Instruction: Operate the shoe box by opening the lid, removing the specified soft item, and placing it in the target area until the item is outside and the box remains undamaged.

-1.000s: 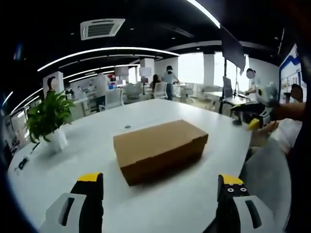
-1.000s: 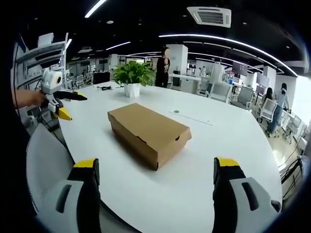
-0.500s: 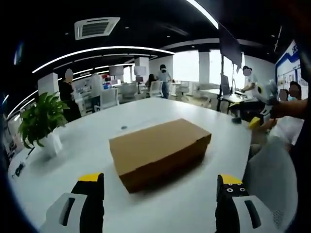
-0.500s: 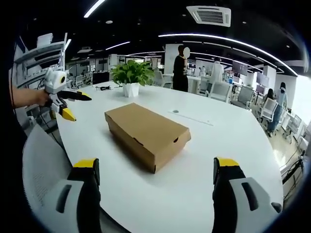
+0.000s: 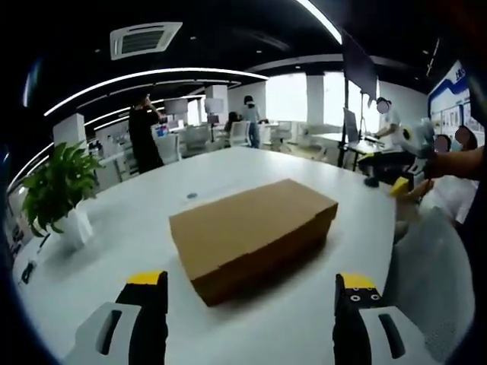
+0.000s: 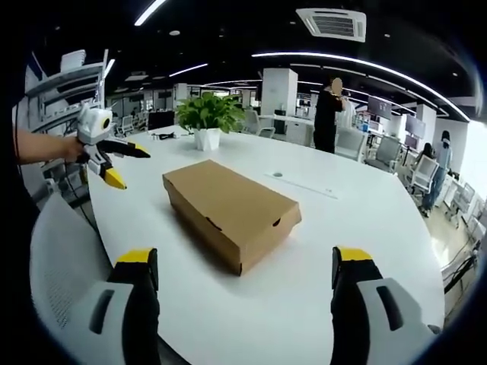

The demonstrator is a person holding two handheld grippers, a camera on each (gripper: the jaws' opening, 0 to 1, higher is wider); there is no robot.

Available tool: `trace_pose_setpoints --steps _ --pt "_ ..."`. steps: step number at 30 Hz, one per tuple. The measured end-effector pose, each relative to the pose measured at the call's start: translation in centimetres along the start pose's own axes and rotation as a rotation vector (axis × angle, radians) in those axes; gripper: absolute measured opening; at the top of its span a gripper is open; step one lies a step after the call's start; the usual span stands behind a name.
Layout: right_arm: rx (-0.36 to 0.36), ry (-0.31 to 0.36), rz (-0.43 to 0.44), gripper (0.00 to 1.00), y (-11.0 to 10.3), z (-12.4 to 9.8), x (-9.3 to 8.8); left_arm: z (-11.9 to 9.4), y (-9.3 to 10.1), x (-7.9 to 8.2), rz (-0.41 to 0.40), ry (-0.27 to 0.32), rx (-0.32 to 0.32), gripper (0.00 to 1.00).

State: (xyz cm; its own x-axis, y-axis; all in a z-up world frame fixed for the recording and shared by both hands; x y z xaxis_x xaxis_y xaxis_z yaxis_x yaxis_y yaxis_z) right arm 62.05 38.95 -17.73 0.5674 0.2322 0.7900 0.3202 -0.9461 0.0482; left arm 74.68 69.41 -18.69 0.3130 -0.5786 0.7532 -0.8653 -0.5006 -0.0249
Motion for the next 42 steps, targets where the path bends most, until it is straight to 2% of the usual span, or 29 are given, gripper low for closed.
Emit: trace_pose_setpoints --steps 8,18,23,31,36,42 --pt "0.006 0.002 -0.006 0.84 0.4 0.9 0.1 1.0 -1.3 0.3 0.01 -0.003 -0.005 0.88" --pt "0.019 0.014 -0.011 0.77 0.6 2.5 0.2 2.3 -2.6 0.3 0.023 -0.02 0.004 0.78" --pt "0.026 0.008 -0.016 0.74 0.6 3.7 0.1 3.1 -2.8 0.1 0.045 -0.042 0.002 0.72" --pt "0.036 -0.014 -0.032 0.68 0.5 5.2 -0.3 4.1 -3.6 -0.4 0.046 -0.065 -0.003 0.7" --pt "0.034 -0.033 -0.036 0.64 0.7 6.3 -0.5 5.3 -5.1 -1.2 0.042 -0.089 0.006 0.65" --pt "0.027 -0.045 -0.021 0.59 0.5 7.4 -0.6 6.1 -5.8 -1.4 0.048 -0.101 0.005 0.63"
Point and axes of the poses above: the point that each gripper's makers call its tool centre point, and the gripper's own axes: z roughly forward along the fingers, y roughly to its right, x roughly out of its top, the point moved 5 cm from there along -z, roughly backward along the fingers, and after that the axes turned 12 degrees about -y, right-handed, at the moved point
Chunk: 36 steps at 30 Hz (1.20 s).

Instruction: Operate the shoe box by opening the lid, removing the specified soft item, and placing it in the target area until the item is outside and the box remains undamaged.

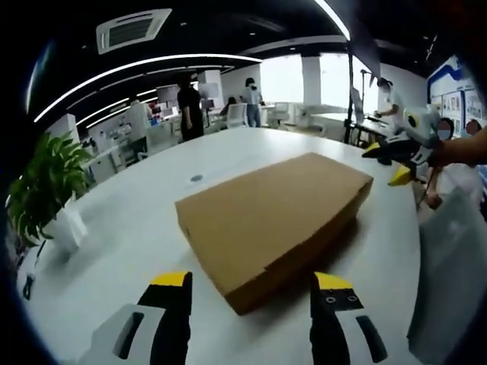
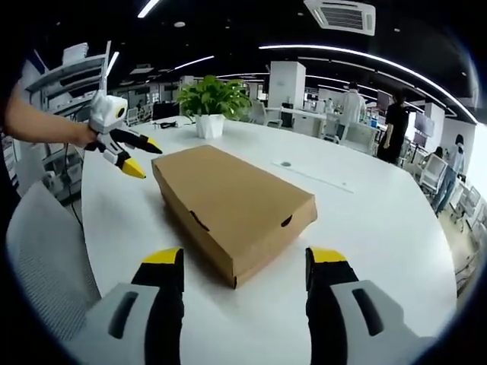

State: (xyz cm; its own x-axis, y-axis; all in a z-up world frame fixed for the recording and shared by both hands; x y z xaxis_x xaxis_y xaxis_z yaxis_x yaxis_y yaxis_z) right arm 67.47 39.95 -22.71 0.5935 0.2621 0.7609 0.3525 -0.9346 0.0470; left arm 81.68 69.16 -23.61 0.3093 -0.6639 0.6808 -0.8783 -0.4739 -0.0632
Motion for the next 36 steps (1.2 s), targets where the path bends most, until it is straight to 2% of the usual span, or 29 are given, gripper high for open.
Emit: trace_pose_setpoints --steps 5,8,20,36 --pt "0.001 -0.01 0.009 0.56 -0.1 1.2 -0.1 0.6 -0.2 0.1 -0.006 -0.01 -0.007 0.6" --pt "0.001 -0.017 0.001 0.53 -0.5 1.4 0.2 0.8 0.3 0.3 -0.003 -0.014 -0.009 0.59" --pt "-0.005 -0.05 0.01 0.42 -1.0 3.6 0.7 1.6 -0.3 0.3 -0.004 -0.025 -0.02 0.53" --pt "-0.007 -0.067 0.054 0.43 -0.9 4.4 0.2 1.8 0.2 0.5 -0.048 -0.024 -0.019 0.51"
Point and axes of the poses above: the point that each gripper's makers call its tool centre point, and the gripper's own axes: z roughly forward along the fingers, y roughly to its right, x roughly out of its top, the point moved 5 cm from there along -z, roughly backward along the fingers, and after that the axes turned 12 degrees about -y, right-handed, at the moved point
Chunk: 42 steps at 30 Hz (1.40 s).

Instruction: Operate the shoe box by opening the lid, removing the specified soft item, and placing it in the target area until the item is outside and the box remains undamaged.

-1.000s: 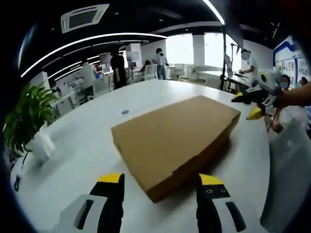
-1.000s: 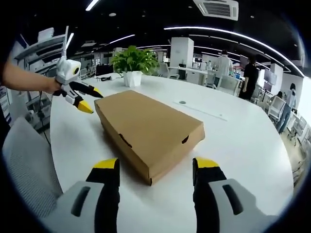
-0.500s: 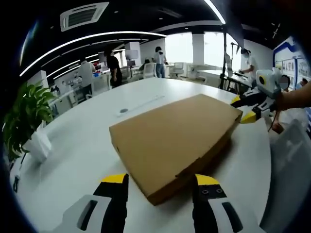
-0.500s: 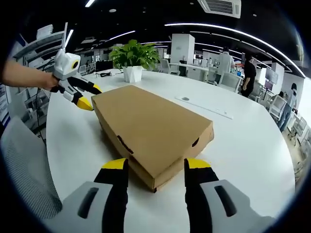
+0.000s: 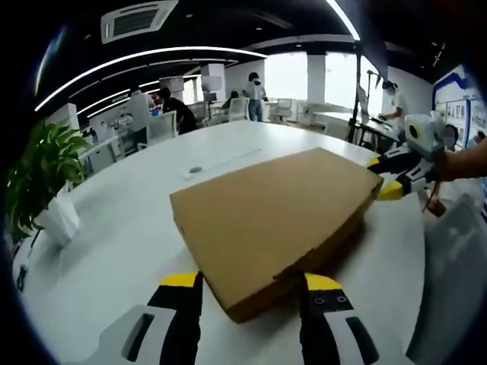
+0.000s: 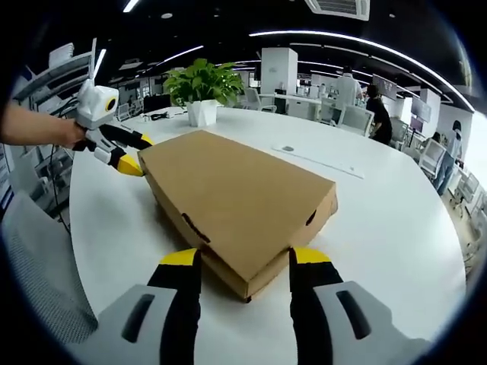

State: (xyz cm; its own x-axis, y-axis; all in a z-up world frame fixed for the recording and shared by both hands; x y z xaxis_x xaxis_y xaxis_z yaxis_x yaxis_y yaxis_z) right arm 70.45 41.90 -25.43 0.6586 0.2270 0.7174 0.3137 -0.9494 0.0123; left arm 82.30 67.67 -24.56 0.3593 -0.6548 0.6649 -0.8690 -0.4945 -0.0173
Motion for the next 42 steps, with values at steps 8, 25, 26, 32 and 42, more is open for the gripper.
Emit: trace_pose_setpoints --steps 8,25,26,32,42 --pt "0.002 -0.006 -0.005 0.42 -0.1 0.0 -0.1 0.1 -0.1 -0.2 -0.007 0.0 0.001 0.5" --pt "0.017 -0.01 -0.016 0.43 -0.9 0.3 0.1 -1.1 0.3 -1.3 -0.014 -0.015 0.005 0.47" --pt "0.018 -0.01 -0.017 0.43 -1.0 0.3 0.1 -1.1 0.3 -1.4 -0.013 -0.016 0.005 0.46" --pt "0.027 -0.012 -0.024 0.43 -1.5 0.3 0.1 -1.6 0.1 -2.1 -0.011 -0.023 0.009 0.46" --pt "0.039 -0.018 -0.032 0.43 -2.9 0.4 0.3 -2.8 -0.3 -3.5 -0.01 -0.04 0.013 0.45"
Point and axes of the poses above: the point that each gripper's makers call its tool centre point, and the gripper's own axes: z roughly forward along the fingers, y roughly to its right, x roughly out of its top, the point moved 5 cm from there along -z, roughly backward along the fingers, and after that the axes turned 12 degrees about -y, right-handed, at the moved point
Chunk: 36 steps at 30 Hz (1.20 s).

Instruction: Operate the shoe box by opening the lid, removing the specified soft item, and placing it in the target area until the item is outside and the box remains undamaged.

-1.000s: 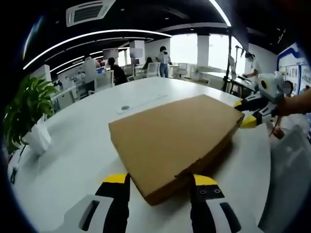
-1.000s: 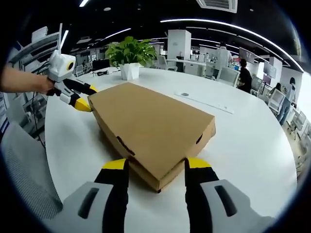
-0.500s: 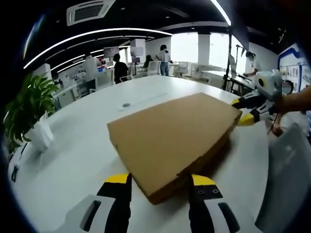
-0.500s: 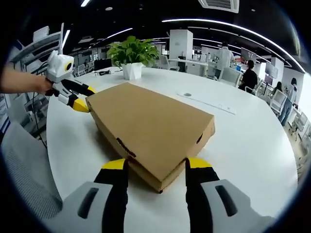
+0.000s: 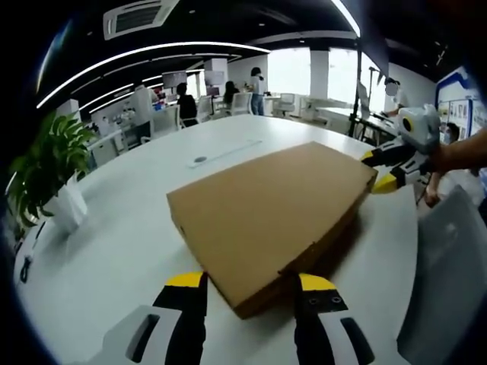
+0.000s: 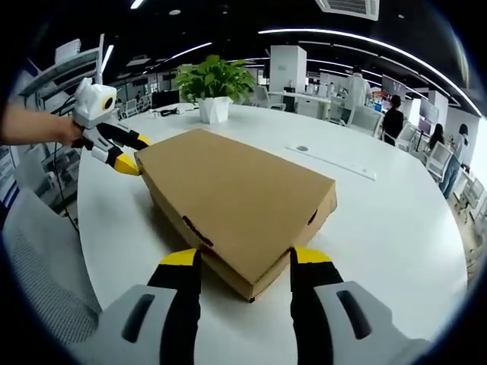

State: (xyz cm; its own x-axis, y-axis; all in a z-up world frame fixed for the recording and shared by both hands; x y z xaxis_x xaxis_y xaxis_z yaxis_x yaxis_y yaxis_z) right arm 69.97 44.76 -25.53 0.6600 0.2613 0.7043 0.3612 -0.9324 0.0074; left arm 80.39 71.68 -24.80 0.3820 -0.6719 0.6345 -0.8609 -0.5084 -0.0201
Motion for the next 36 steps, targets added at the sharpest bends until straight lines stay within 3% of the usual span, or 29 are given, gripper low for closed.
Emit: trace_pose_setpoints --steps 36 --pt "0.102 0.015 -0.03 0.41 -7.7 -0.1 0.2 -6.0 -0.4 -6.8 -0.025 -0.089 0.035 0.43"
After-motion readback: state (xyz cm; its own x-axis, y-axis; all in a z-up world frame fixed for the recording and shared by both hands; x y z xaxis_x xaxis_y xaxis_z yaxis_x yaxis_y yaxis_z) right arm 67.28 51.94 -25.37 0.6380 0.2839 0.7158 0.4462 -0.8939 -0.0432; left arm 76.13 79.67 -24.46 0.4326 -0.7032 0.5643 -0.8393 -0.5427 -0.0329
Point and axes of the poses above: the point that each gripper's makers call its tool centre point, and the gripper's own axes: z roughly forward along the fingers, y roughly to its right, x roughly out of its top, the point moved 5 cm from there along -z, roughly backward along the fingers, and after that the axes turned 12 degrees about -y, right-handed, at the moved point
